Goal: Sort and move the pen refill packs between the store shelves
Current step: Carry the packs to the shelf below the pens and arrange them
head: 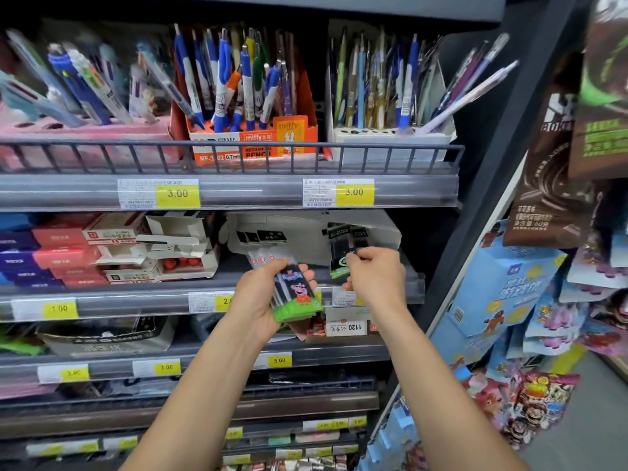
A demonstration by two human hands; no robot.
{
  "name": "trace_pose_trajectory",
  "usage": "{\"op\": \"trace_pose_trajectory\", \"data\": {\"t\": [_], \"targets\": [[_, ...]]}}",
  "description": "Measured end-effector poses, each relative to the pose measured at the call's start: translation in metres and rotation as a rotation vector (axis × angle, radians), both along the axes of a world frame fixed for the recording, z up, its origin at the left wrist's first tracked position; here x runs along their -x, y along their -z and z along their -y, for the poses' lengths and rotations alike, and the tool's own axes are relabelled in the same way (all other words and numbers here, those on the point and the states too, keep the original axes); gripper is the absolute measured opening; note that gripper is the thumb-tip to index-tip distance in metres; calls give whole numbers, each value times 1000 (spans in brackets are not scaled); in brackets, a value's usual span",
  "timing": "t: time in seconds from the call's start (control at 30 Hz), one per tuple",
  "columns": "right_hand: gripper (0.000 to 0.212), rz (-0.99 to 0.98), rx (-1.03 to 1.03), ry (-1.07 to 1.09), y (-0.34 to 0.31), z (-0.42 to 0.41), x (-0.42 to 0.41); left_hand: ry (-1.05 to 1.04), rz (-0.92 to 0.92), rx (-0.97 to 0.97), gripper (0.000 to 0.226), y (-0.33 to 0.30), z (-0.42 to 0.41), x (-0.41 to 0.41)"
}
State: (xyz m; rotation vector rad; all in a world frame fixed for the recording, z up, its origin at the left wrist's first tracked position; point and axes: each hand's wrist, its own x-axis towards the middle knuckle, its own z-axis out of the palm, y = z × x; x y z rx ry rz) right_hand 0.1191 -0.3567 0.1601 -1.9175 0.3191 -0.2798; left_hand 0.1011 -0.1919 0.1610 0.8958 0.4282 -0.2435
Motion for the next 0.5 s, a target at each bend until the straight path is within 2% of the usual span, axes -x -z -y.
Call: {"op": "trace_pose_trajectory", "data": {"t": [0.1,0.33,0.5], "targets": [[11,-20,191,36,3,-9,-12,16,-4,12,30,-3,-2,4],[30,72,736,76,16,-14,-8,60,-3,73,31,-5,-5,9],[34,97,811,-70,18,-15,-3,58,12,68,29,-4,-6,9]]}}
